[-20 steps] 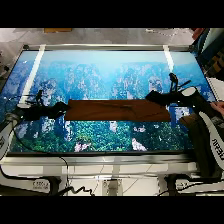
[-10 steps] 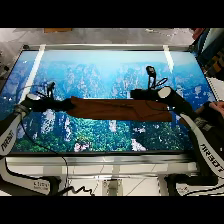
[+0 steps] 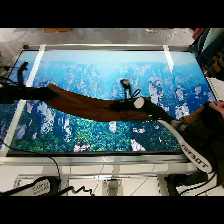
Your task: Fold the clothes and pants, and hang the long-sleeved shirts on hangers.
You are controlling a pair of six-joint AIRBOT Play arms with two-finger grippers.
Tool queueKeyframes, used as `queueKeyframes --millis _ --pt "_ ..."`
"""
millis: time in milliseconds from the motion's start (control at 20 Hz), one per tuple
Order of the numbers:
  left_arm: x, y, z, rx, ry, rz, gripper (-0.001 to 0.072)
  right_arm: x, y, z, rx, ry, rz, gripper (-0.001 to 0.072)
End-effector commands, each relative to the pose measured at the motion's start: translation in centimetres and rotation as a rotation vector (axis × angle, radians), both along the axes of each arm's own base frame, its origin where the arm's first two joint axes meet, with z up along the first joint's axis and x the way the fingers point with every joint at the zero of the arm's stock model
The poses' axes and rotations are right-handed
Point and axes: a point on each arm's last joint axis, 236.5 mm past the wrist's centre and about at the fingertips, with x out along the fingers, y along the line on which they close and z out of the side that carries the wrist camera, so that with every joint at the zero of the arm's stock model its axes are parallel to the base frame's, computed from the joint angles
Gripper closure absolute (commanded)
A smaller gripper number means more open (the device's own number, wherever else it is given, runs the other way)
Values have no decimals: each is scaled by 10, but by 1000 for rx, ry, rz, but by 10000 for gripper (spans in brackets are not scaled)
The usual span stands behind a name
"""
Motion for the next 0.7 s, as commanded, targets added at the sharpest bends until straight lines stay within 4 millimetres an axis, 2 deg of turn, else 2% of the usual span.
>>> queueKeyframes --millis 0,150,250,350,450,500,550,650 --pt "-25 -5 53 40 -120 -12 697 -32 65 -17 26 63 91 700" --pt "-36 -16 84 27 -197 -15 696 -38 121 -6 69 28 157 700" --pt "-38 -21 91 2 -213 -21 696 -30 153 7 120 -7 148 699" --pt "-36 -22 90 -10 -208 -22 696 -23 175 24 160 -56 152 699" --pt "-34 -27 84 -16 -194 -37 696 -19 183 31 167 -79 166 699" --pt "-33 -33 81 -21 -185 -52 696 -16 180 30 150 -94 172 699" --pt "-33 -40 77 -26 -174 -73 696 -14 173 25 118 -96 188 699" --pt "-32 -58 67 -40 -144 -121 696 -11 147 7 12 -77 240 698"
